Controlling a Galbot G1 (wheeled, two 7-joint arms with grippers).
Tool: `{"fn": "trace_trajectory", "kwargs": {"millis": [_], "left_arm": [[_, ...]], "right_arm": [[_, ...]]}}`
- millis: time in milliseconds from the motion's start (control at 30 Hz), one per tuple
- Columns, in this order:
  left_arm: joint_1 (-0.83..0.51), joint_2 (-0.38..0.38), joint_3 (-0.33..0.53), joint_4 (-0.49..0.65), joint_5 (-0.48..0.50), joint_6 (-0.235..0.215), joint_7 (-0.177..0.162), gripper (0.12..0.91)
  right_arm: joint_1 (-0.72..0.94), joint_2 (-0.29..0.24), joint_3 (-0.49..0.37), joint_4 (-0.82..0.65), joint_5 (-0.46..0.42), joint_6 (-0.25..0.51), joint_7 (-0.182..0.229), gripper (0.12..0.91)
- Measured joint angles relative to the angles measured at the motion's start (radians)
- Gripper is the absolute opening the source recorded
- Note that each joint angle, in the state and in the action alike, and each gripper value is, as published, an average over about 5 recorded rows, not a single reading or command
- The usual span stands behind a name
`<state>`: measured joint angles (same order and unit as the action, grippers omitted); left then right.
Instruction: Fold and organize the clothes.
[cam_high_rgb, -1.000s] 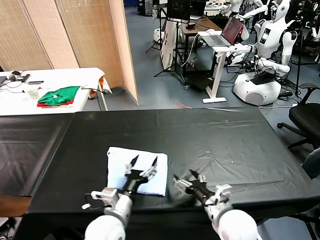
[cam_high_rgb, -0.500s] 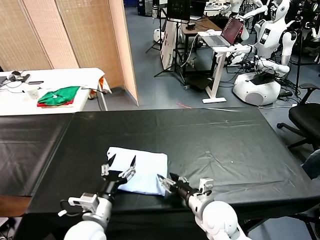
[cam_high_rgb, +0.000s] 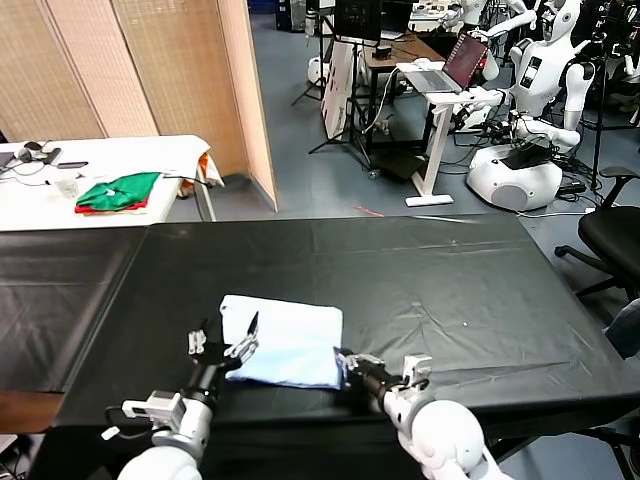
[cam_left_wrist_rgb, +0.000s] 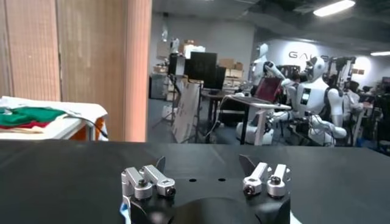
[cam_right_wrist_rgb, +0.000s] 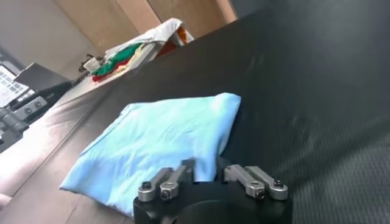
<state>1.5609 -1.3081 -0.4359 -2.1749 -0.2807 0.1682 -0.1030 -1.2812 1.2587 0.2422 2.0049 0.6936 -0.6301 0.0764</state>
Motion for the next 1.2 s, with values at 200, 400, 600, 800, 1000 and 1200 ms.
{"fn": "trace_trajectory", "kwargs": {"millis": [200, 400, 600, 800, 1000, 1200], "left_arm": [[0.001, 0.013, -0.013, 0.014, -0.003, -0.007, 0.001, 0.907], [-0.006, 0.008, -0.008, 0.027, 0.000, -0.008, 0.001, 0.907], [-0.008, -0.005, 0.002, 0.041, 0.009, -0.013, 0.002, 0.907], [-0.013, -0.009, 0.012, 0.050, 0.011, -0.017, 0.003, 0.907], [-0.013, -0.014, 0.021, 0.055, 0.012, -0.026, 0.003, 0.907], [-0.010, -0.020, 0.022, 0.057, 0.012, -0.029, 0.002, 0.907]], "right_arm": [[-0.002, -0.086, 0.109, 0.032, -0.082, -0.089, -0.001, 0.144], [-0.006, -0.138, 0.211, 0.036, -0.155, -0.084, 0.063, 0.144], [-0.014, -0.141, 0.279, 0.009, -0.241, -0.061, 0.074, 0.144], [-0.027, -0.142, 0.333, -0.020, -0.312, -0.062, 0.095, 0.144], [-0.043, -0.158, 0.386, 0.002, -0.359, -0.065, 0.027, 0.398], [-0.082, -0.192, 0.446, 0.053, -0.438, -0.022, 0.011, 0.771]]}}
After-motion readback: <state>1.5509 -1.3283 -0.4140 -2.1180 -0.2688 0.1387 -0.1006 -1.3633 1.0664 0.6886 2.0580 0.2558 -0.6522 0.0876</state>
